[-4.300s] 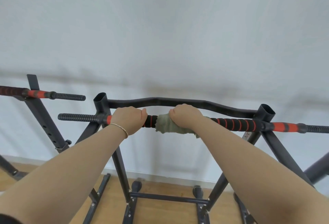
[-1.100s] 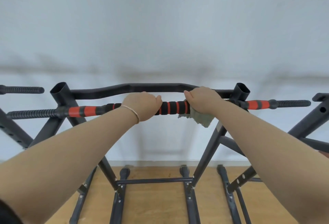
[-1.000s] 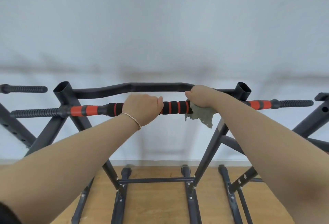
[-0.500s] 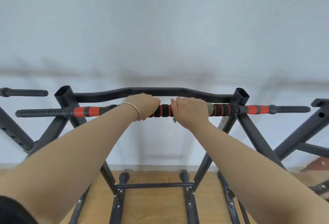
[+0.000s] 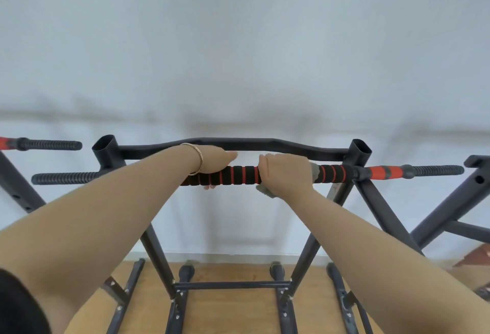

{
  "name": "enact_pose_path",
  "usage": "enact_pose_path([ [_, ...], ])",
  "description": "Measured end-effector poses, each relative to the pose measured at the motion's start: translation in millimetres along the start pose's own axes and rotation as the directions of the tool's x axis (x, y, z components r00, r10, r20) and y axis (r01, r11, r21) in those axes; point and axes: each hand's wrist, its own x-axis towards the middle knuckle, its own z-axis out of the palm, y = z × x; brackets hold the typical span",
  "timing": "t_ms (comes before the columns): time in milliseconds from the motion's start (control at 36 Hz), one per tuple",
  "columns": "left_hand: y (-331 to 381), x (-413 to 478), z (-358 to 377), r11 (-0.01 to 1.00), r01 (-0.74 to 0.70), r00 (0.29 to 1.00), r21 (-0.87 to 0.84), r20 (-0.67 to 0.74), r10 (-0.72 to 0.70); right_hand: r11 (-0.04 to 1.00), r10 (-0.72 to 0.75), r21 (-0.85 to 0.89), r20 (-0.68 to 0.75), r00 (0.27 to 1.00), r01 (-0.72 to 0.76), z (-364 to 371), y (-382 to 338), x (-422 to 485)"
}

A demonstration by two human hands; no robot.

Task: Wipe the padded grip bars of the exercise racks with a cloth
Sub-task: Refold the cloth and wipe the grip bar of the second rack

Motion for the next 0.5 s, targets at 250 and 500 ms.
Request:
enact_pose_path([
  [250, -9.1, 5.6, 20.1, 0.995, -0.086, 0.979, -0.057, -0.191, 0.074, 0.999, 0.03, 0.033, -0.097, 0.995, -0.026, 2.8, 5.3, 12.3],
  [500, -25.2, -10.4, 59.5, 0.673, 0.05, 0.754, 0.738, -0.469, 0.459, 0.808, 0.022, 0.491, 0.526, 0.85, -0.325, -11.5, 20.7, 51.9],
])
